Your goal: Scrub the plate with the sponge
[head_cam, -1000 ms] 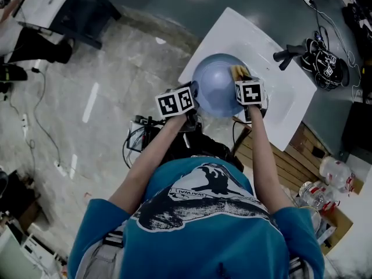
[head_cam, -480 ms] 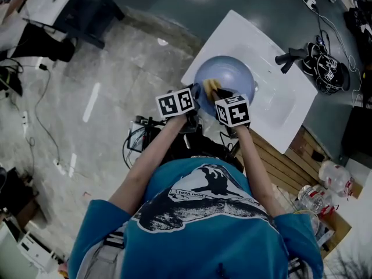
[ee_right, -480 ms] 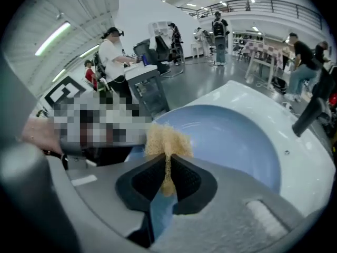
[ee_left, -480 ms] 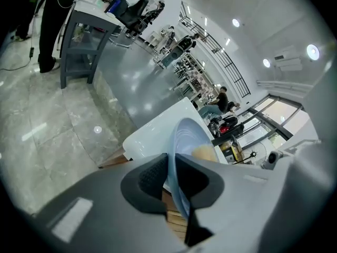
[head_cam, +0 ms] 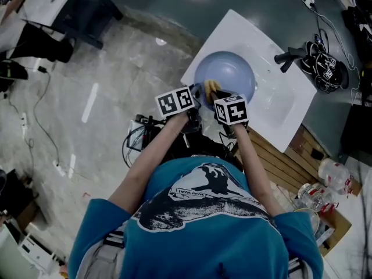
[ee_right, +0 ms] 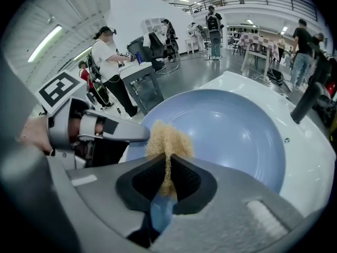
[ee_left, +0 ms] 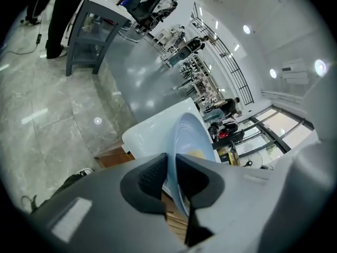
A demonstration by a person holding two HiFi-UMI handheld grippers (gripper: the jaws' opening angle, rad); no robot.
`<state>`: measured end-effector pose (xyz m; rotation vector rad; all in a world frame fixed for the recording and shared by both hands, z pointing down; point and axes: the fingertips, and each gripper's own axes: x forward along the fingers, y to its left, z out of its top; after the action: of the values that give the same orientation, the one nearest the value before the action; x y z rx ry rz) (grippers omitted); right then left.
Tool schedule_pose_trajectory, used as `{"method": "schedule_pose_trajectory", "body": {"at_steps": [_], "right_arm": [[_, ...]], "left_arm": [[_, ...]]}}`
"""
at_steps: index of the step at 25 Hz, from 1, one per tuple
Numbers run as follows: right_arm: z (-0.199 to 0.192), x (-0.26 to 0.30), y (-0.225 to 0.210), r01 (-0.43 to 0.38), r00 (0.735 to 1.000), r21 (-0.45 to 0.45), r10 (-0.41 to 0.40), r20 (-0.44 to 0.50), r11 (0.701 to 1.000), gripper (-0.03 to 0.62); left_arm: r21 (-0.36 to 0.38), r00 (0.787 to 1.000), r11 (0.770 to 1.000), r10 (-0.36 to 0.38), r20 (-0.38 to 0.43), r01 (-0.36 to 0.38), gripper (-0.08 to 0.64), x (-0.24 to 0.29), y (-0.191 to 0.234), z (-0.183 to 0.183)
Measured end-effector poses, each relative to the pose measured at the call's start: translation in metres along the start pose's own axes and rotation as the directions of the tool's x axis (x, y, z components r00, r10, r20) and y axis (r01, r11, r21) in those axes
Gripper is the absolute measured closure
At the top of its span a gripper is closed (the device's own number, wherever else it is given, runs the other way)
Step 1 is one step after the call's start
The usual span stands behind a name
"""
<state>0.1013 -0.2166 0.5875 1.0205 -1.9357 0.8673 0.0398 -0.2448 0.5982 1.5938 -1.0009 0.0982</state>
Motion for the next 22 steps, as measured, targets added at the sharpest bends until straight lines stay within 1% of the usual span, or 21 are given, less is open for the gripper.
{"method": "schedule_pose_trajectory", "body": {"at_steps": [2,4,6,9,11,13,14,16,19,22], "right_arm": [[-0.001,-0.005,-0.019,0.039,0.999,0.029,-0.039,0.005,0.999,0.563],[-0.003,-0.013,-0.044,0.096,0.995,0.061,-0.096,0.003,0.994,0.563],[-0.006,-0.021,-0.071,0.163,0.987,0.081,-0.163,-0.008,0.983,0.563],[-0.012,-0.034,-0.109,0.257,0.966,0.091,-0.255,-0.033,0.962,0.563],[-0.015,-0.039,-0.125,0.280,0.960,0.108,-0.278,-0.035,0.954,0.561],[-0.014,-0.041,-0.125,0.266,0.964,0.141,-0.265,-0.026,0.954,0.561],[-0.014,-0.041,-0.119,0.257,0.966,0.140,-0.256,-0.024,0.956,0.561],[-0.014,-0.040,-0.098,0.223,0.975,0.107,-0.222,-0.018,0.969,0.563],[-0.008,-0.035,-0.050,0.114,0.993,0.074,-0.115,0.019,0.991,0.563],[-0.006,-0.029,0.001,-0.001,0.999,0.054,-0.001,0.039,0.999,0.563]], "left_arm": [[-0.010,1.000,1.000,-0.005,-0.004,0.005,0.502,-0.001,0.000,0.000],[-0.006,1.000,1.000,-0.009,-0.008,0.009,0.502,-0.001,0.000,0.000],[-0.004,1.000,1.000,-0.009,-0.010,0.009,0.502,-0.001,0.001,0.000],[-0.004,1.000,1.000,-0.008,-0.010,0.008,0.502,0.000,0.001,0.001],[-0.005,1.000,1.000,-0.008,-0.012,0.008,0.502,0.000,0.001,0.001],[-0.006,1.000,1.000,-0.009,-0.011,0.009,0.502,0.001,0.000,0.000],[-0.006,1.000,1.000,-0.008,-0.010,0.008,0.501,0.000,0.001,0.000],[-0.005,1.000,1.000,-0.004,-0.009,0.004,0.503,-0.001,0.002,0.000],[-0.009,1.000,1.000,-0.002,-0.007,0.002,0.503,-0.003,0.003,0.001],[-0.015,1.000,1.000,-0.002,-0.001,0.002,0.503,-0.003,0.003,0.002]]}}
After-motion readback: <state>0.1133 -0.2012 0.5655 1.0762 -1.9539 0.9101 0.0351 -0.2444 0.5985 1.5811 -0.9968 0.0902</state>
